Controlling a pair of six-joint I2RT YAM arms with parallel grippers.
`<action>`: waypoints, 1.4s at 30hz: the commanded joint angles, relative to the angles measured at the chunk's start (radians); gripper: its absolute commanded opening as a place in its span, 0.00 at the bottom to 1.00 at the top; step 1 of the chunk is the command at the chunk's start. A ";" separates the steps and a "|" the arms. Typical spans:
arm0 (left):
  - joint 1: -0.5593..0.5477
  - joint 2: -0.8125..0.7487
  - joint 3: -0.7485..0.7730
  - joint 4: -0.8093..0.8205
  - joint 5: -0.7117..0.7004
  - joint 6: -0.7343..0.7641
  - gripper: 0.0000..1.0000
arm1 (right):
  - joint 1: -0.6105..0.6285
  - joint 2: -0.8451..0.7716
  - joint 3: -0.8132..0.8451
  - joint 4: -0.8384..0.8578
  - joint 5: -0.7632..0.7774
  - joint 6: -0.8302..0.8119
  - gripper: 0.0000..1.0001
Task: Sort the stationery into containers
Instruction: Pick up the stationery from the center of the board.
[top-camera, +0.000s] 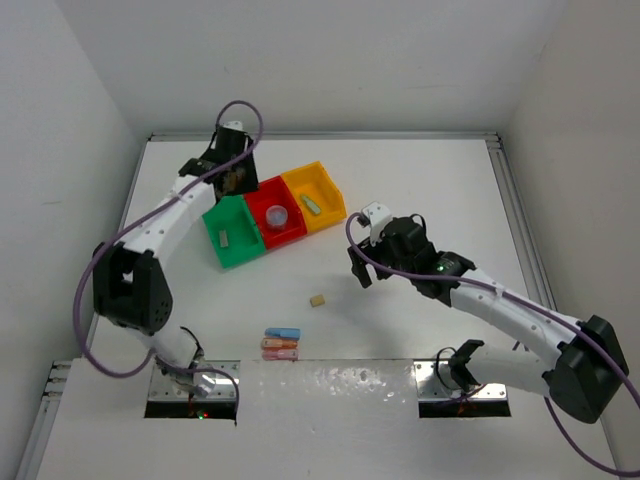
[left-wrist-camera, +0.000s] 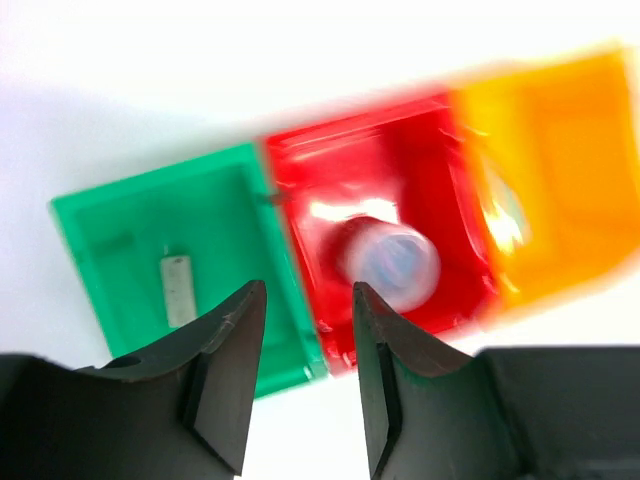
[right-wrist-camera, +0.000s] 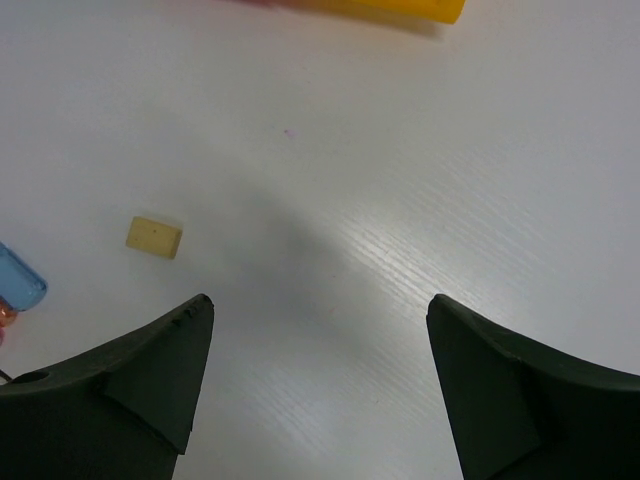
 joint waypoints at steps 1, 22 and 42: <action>-0.102 -0.149 -0.085 0.119 0.145 0.413 0.38 | -0.050 -0.018 0.009 -0.004 -0.095 0.021 0.86; -0.538 0.059 -0.218 0.007 0.615 1.085 0.80 | -0.138 -0.271 -0.175 -0.062 -0.006 0.146 0.85; -0.614 0.102 -0.420 0.262 0.400 0.875 0.68 | -0.142 -0.459 -0.224 -0.152 0.127 0.167 0.86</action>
